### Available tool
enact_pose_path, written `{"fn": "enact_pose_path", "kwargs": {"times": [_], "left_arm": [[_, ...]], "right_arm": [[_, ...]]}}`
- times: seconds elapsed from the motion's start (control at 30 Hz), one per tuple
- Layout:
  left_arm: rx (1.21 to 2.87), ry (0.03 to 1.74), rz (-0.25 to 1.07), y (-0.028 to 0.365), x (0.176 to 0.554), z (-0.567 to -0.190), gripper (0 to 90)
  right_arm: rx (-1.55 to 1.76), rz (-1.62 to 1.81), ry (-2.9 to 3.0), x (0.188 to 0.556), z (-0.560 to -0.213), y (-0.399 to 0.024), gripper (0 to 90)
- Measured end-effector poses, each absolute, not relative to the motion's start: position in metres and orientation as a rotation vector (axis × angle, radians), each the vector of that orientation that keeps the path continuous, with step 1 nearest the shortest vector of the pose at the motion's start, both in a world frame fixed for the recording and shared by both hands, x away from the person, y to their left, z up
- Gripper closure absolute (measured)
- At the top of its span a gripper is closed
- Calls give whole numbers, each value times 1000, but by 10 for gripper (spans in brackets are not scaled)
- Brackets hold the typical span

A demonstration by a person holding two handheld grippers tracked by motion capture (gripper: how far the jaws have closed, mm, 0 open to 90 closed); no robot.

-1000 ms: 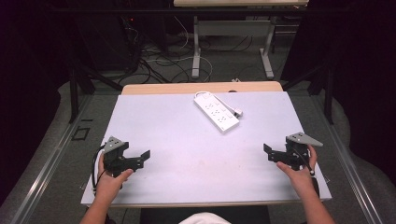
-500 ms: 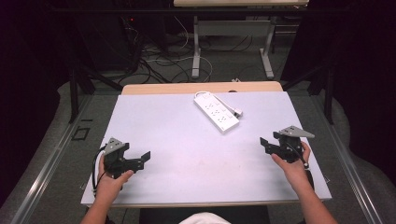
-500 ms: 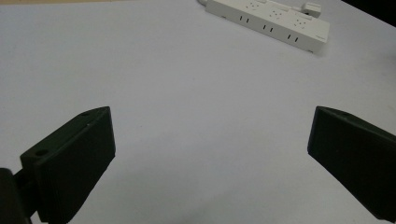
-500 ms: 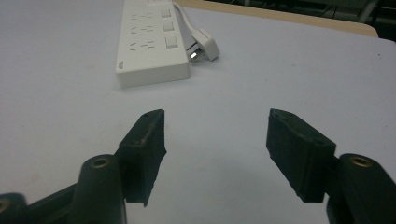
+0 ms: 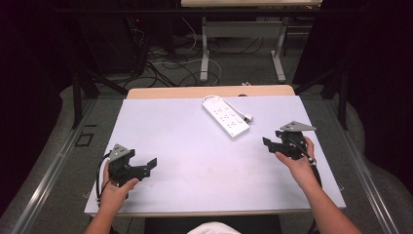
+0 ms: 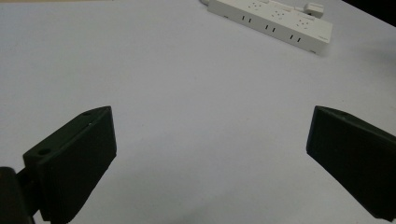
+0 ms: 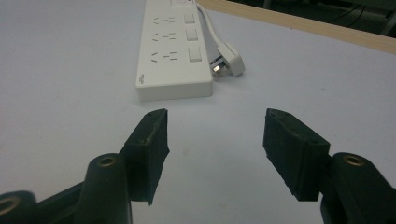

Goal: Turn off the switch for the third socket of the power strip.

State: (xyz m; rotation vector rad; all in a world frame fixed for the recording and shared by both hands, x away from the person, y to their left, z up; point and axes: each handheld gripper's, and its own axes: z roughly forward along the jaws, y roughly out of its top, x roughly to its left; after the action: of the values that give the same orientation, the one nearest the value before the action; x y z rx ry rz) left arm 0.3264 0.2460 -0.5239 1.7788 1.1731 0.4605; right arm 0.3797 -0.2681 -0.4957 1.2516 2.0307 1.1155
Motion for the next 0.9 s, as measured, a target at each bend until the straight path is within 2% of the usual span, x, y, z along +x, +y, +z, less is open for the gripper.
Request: {"fn": "enact_pose_path", "kwargs": {"times": [0.27,0.57,0.67,0.9], "left_arm": [[1779,1167,456,246,326,-524,18],[1778,1143,461,244,324,-526,18],[1779,1136,475,245,323,-525,18],[1774,1144,476,246,322,-525,19]], "right_arm": [[1230,1099,2081,392,-488,-257,398],[1263,1099,2122,406,-481,-252,459],[1282,1121,2150,415,-477,-250,515],[1290,1104,2169,428,-468,-243,586]]}}
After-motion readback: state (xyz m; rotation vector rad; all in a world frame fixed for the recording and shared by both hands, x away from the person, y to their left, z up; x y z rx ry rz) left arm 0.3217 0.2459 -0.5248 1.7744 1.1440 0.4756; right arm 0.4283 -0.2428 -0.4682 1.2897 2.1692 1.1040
